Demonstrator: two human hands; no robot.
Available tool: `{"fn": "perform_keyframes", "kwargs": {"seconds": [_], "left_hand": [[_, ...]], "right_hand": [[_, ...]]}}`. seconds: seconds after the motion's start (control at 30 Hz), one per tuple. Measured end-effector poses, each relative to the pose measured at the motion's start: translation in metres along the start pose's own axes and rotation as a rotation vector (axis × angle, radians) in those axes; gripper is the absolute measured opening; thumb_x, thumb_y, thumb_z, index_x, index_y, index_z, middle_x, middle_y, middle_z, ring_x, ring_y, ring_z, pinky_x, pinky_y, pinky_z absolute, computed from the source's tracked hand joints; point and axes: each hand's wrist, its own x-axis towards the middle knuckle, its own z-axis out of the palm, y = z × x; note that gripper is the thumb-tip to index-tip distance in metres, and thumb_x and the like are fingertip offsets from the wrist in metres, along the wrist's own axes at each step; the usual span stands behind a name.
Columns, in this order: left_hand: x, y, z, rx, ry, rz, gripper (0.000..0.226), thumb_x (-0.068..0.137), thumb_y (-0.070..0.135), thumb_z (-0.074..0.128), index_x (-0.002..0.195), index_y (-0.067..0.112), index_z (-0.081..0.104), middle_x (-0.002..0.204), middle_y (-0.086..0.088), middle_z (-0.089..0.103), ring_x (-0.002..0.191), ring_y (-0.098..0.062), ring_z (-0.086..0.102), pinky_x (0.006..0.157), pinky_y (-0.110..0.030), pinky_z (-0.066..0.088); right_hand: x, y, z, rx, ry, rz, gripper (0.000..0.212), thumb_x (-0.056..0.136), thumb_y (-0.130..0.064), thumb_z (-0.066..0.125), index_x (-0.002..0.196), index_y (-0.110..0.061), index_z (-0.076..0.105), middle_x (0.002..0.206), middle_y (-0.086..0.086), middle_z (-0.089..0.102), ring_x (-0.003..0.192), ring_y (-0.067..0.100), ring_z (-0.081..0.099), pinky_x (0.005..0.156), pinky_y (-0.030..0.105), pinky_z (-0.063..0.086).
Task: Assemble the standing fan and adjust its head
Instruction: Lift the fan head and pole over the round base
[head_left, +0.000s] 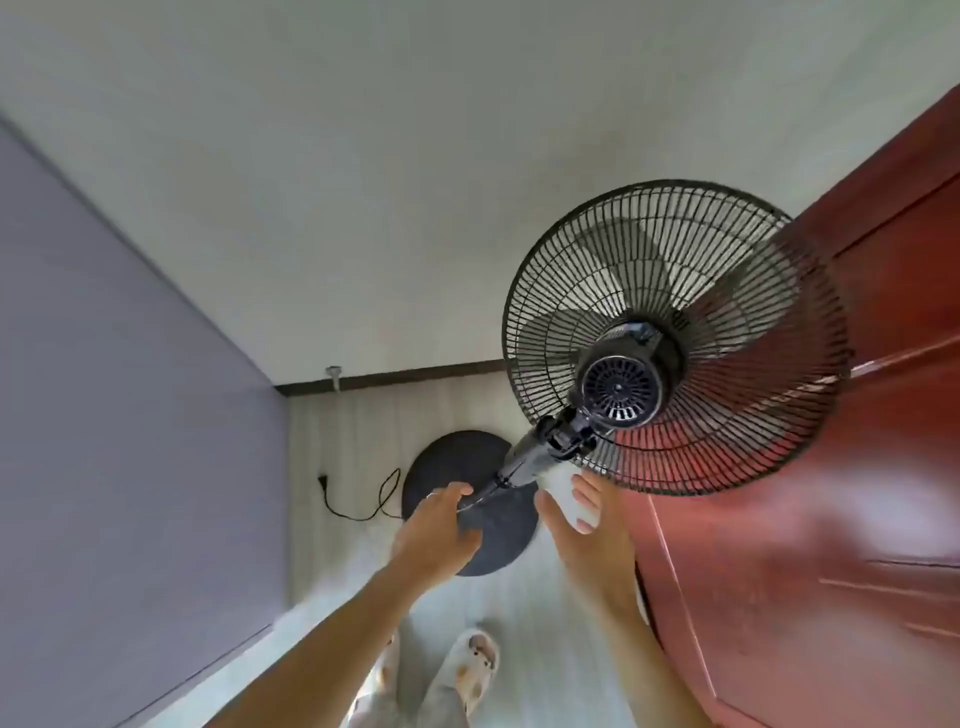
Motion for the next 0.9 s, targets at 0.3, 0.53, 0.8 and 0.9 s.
{"fn": "perform_keyframes", "kwargs": {"seconds": [0.3,0.53,0.8,0.9], "left_hand": [[0.116,-0.063,0.07,-0.115,0.015,0.032,0.073,0.085,0.042,0.066,0.147,0.039,0.029,0.156,0.014,0.029,0.129,-0.013,0.049,0.095,-0.037,0.05],[0.165,-0.037,0.086,-0.143,0.06,0.173,0.066,0.079,0.052,0.071,0.137,0.045,0.039,0.133,0.016,0.054,0.115,-0.012,0.057,0.092,-0.04,0.053],[0.201,-0.02,0.126,-0.366,0.146,0.1,0.051,0.07,0.034,0.08,0.106,0.041,0.044,0.098,0.014,0.063,0.087,-0.011,0.061,0.076,-0.03,0.053],[0.205,-0.012,0.128,-0.414,0.147,0.096,0.05,0.067,0.027,0.079,0.1,0.043,0.044,0.095,0.011,0.063,0.083,-0.012,0.06,0.073,-0.028,0.051]], "right_hand": [[0.088,0.058,0.073,0.185,0.142,-0.111,0.063,0.079,-0.021,0.085,0.134,-0.02,0.056,0.128,-0.011,0.066,0.119,0.0,0.06,0.108,0.025,0.044],[0.11,0.052,0.09,0.213,0.285,-0.186,0.046,0.071,-0.015,0.09,0.1,-0.038,0.062,0.096,-0.03,0.073,0.099,-0.003,0.069,0.091,0.019,0.052],[0.146,0.047,0.088,0.251,0.371,-0.213,0.047,0.068,-0.002,0.089,0.096,-0.028,0.062,0.082,-0.03,0.072,0.085,-0.008,0.07,0.073,0.009,0.051],[0.159,0.043,0.081,0.291,0.347,-0.204,0.044,0.067,0.004,0.087,0.089,-0.027,0.065,0.084,-0.014,0.076,0.085,0.005,0.073,0.076,0.018,0.055]]}}
